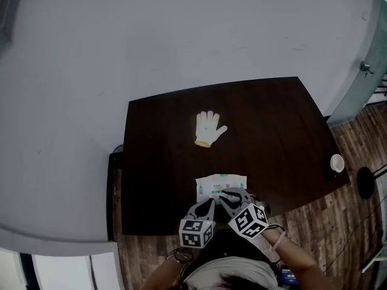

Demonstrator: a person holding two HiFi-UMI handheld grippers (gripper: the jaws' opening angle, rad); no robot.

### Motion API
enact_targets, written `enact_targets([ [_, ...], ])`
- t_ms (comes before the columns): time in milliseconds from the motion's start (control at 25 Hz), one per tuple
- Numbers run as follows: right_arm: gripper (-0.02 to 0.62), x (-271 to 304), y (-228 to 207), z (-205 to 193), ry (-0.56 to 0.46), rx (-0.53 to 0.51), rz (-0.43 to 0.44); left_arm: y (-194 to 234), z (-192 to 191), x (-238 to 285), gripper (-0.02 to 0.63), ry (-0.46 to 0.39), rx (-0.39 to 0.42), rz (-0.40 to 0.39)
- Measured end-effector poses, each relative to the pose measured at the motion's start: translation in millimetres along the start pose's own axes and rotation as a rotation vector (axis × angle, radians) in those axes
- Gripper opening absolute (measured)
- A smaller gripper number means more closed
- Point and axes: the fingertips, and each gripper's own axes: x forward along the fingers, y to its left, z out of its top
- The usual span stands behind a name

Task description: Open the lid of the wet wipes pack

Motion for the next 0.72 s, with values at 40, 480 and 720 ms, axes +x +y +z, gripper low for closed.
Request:
enact_targets([
  [40,0.076,3.4,0.3,-3.2,0.008,-0.014,0.011,1.0,-1.9,2.9,0.018,0.005,-0.003,0.003],
  [480,0.091,30.3,6.4,-31.8,0.082,-0.117,0.111,10.3,-22.9,31.8,0.018,0.066,-0.045,0.044],
  [720,0.100,38.9,7.9,-42.6,0.120,-0.175,0.129,15.3,-32.0,37.4,0.018,0.090,-0.049,0.046],
])
